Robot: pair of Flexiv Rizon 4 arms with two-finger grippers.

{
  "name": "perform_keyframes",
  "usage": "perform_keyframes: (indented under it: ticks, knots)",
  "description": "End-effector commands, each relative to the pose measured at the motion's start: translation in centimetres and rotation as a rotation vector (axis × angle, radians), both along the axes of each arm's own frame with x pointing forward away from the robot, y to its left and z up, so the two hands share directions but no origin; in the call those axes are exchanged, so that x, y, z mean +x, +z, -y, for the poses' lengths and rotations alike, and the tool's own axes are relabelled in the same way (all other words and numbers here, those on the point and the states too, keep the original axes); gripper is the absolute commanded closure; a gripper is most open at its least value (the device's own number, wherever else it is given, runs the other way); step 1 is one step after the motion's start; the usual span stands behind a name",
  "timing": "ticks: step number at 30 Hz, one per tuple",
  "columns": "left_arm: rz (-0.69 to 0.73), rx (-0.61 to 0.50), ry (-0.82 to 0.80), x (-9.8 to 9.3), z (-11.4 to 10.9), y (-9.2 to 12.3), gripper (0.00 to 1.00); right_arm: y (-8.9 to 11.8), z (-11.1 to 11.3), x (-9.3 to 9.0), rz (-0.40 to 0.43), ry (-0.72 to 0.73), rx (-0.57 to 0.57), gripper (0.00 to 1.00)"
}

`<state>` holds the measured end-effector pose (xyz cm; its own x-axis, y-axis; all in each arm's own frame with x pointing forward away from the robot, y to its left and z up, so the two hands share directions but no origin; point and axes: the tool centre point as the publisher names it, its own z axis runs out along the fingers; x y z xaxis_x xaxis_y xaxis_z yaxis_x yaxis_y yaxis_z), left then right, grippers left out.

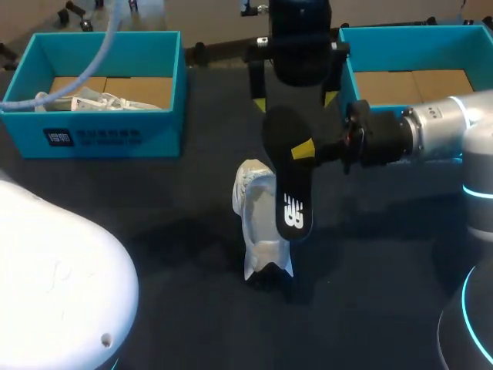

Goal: Take the shoe out of the shoebox, open the shoe tongue, remove and reinsert the insole, then place the shoe into the shoebox

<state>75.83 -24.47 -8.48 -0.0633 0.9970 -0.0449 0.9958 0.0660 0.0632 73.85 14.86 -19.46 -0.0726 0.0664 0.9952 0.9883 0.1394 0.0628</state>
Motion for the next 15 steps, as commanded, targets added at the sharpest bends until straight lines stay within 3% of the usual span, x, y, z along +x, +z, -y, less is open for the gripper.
perform_keyframes:
  ticks: [1,15]
  knots:
    - [-0.003,0.021,0.004,0.08,0.31,0.09,0.0,-0.01,0.0,0.09,-0.002,0.002,-0.002,1.0]
    - [-0.019,0.004,0.014,0.48,-0.11,0.08,0.0,0.0,0.06,-0.04,-0.004,-0.002,-0.002,1.0]
